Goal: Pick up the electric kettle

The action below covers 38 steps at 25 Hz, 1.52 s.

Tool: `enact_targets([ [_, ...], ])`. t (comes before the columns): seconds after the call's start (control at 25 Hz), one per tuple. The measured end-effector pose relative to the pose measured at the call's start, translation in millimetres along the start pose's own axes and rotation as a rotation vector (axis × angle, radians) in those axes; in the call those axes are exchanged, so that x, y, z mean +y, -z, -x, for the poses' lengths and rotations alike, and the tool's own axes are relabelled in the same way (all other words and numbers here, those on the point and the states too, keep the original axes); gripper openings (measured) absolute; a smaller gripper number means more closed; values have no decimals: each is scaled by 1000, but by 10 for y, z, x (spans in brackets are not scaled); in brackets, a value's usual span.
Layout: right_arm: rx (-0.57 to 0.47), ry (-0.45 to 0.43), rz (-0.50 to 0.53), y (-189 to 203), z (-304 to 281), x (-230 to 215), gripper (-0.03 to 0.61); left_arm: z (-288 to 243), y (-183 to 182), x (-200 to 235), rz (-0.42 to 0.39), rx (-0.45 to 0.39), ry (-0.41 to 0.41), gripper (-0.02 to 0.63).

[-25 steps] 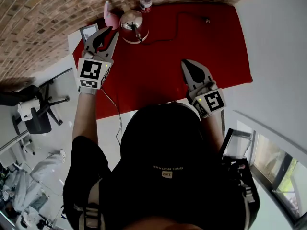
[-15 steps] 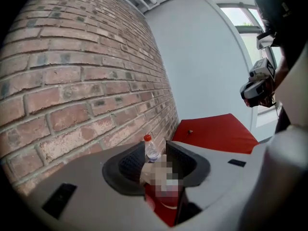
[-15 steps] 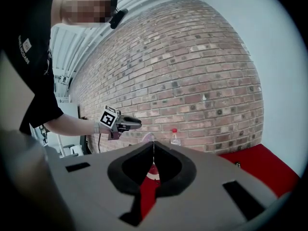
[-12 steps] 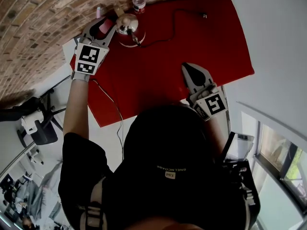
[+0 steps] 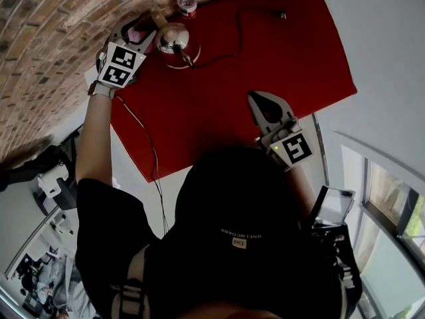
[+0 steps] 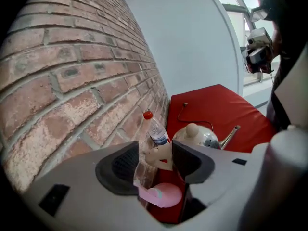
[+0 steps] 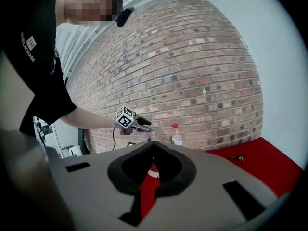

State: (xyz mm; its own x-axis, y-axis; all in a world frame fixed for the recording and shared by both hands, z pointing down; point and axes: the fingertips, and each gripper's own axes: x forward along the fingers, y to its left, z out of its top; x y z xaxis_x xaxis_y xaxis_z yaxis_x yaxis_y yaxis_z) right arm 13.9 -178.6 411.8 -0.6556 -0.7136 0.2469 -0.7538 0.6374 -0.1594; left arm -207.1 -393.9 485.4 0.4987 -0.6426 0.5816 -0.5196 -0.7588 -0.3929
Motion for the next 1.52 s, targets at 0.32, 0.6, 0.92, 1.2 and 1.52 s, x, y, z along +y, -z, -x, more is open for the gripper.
enact_targets([
  [0.32,25,42,-28,71,44,-123,8,-340,245,-36,-165,134,116,229],
  [0.6,34,53,-36,93,41,-200,8,-530,445,-38,-286,246,206,245],
  [0.92,48,81,-54,144,81,-332,8,-769,567,-29,-528,330,250,247],
  [1.2,51,89,-67,154,69,-383,8,-867,526,-101,-680,348,279,247],
  [1.52,49,101,-73,163,63,-408,8,-931,526,-153,-855,375,294,227],
])
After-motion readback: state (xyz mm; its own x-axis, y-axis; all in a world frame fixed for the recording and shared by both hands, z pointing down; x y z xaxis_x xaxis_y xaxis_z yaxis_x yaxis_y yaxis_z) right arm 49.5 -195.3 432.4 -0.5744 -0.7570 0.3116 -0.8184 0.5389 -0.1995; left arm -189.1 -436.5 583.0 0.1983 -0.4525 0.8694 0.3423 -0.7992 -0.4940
